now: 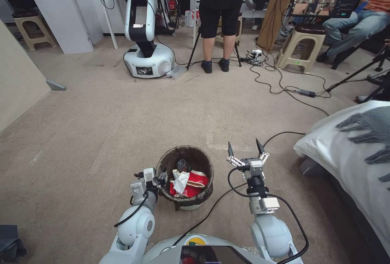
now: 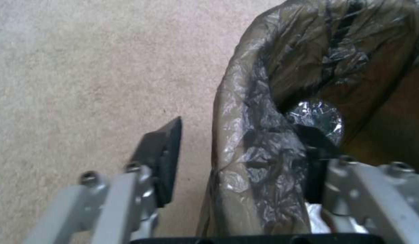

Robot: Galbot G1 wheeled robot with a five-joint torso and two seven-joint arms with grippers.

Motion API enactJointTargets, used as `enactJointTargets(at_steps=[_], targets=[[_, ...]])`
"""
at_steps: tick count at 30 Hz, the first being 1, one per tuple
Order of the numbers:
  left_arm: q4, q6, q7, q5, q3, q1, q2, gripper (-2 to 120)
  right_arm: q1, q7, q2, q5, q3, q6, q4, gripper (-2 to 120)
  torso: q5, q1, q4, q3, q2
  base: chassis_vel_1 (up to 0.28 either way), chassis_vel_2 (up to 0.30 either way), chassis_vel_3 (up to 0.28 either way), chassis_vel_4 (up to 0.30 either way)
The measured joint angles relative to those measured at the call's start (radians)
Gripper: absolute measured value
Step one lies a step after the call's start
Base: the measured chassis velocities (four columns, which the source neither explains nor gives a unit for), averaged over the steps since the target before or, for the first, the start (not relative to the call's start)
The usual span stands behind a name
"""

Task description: Pick up the trash bin, then pick up the garbage from the floor and place it into the trash bin.

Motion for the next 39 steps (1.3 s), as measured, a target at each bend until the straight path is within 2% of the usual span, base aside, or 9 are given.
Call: enactJointTargets(at_steps=[2,4,6,7,14,15,24,33,39], targets=[[0.002,-0.007,0.006,0.002,0.0,-0.002,-0.001,51,-0.001,-0.003,0.001,-0.006,-0.001,0.003,-0.002,100,0.0,0.0,-0.0001,0.0,0.0,0.0,0.0,0.0,0.0],[0.004,-0.018,0.014,0.006,0.001,-0.005,-0.002,67,-0.002,-0.006,0.002,-0.01,-0.002,0.007,-0.004,100,-0.0001,0.0,-0.0001,0.0,0.0,0.0,0.0,0.0,0.0],[0.004,-0.022,0.018,0.01,0.002,-0.005,-0.002,69,-0.003,-0.007,0.001,-0.01,-0.002,0.008,-0.004,100,-0.0002,0.0,-0.0001,0.0,0.0,0.0,0.0,0.0,0.0],[0.007,-0.042,0.036,0.034,0.003,-0.006,-0.002,77,-0.005,-0.009,0.0,-0.012,-0.002,0.011,-0.004,100,-0.0003,0.0,-0.0001,0.0,0.0,0.0,0.0,0.0,0.0],[0.012,-0.111,0.068,0.087,0.009,-0.009,-0.004,77,-0.008,-0.012,0.0,-0.017,-0.002,0.016,-0.005,100,-0.0004,0.0,-0.0002,0.0,0.0,0.0,0.0,0.0,0.0],[0.011,-0.122,0.073,0.09,0.009,-0.009,-0.004,99,-0.008,-0.012,0.0,-0.017,-0.002,0.016,-0.005,100,-0.0002,0.0,-0.0002,0.0,0.0,0.0,0.0,0.0,0.0],[0.002,-0.223,0.136,0.151,0.009,-0.016,-0.005,100,-0.007,-0.014,0.001,-0.021,-0.002,0.017,-0.006,100,0.0001,0.0,-0.0001,0.0,0.0,0.0,0.0,0.0,0.0],[-0.064,-0.318,0.205,0.292,-0.005,-0.008,-0.006,100,0.0,-0.014,0.011,-0.041,0.001,0.028,-0.01,100,0.0002,0.0,0.0,0.0,0.0,0.0,0.0,0.0,0.0],[-0.079,-0.428,0.226,0.381,-0.027,0.013,-0.004,100,-0.005,0.023,0.04,-0.074,0.014,0.029,-0.006,100,0.0002,0.0,0.0,0.0,0.0,0.0,0.0,0.0,0.0]])
